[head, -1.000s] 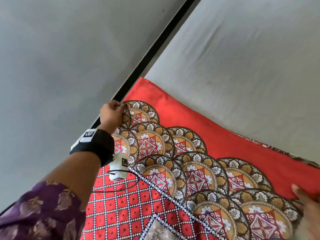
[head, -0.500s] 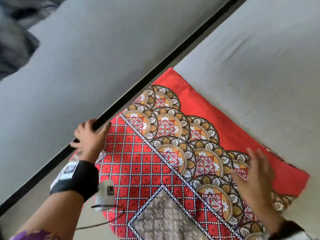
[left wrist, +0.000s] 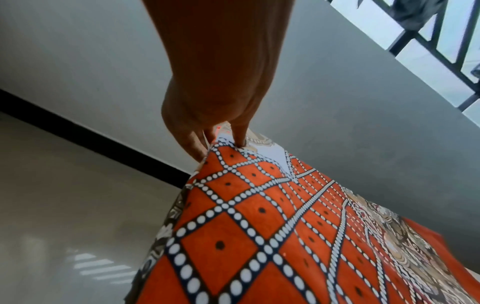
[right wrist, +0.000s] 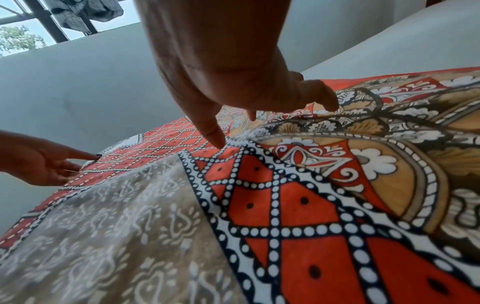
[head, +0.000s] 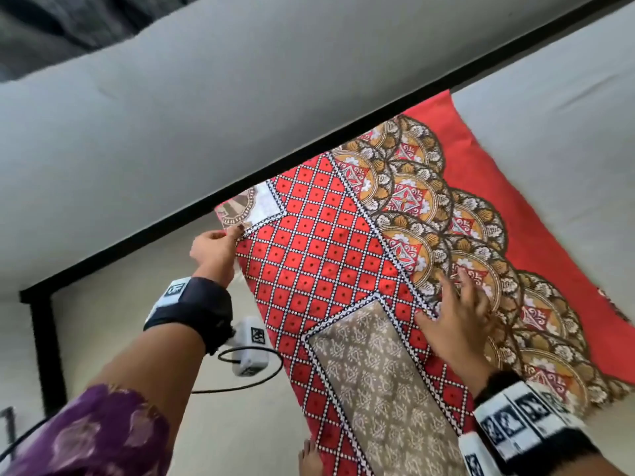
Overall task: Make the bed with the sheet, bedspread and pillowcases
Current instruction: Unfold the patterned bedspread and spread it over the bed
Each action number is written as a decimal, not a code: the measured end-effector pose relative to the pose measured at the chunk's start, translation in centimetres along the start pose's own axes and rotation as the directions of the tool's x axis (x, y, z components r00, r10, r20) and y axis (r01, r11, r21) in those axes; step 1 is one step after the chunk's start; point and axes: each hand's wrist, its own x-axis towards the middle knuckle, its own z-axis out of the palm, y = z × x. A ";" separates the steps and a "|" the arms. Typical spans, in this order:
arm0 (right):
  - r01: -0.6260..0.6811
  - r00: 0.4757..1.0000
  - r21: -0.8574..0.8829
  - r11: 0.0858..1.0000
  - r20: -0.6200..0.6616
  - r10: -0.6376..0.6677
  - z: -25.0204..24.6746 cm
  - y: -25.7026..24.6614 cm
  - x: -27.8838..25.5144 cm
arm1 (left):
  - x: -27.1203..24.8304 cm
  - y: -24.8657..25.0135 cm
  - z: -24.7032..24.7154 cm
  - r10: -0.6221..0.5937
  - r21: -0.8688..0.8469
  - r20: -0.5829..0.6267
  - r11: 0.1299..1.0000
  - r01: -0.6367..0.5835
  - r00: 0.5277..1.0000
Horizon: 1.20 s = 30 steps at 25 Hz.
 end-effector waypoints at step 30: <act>-0.239 0.963 0.916 0.322 0.182 0.200 -10.0 2.4 1.5 | -30.9 -8.4 2.3 0.524 -0.373 0.851 0.593 -0.714 -0.009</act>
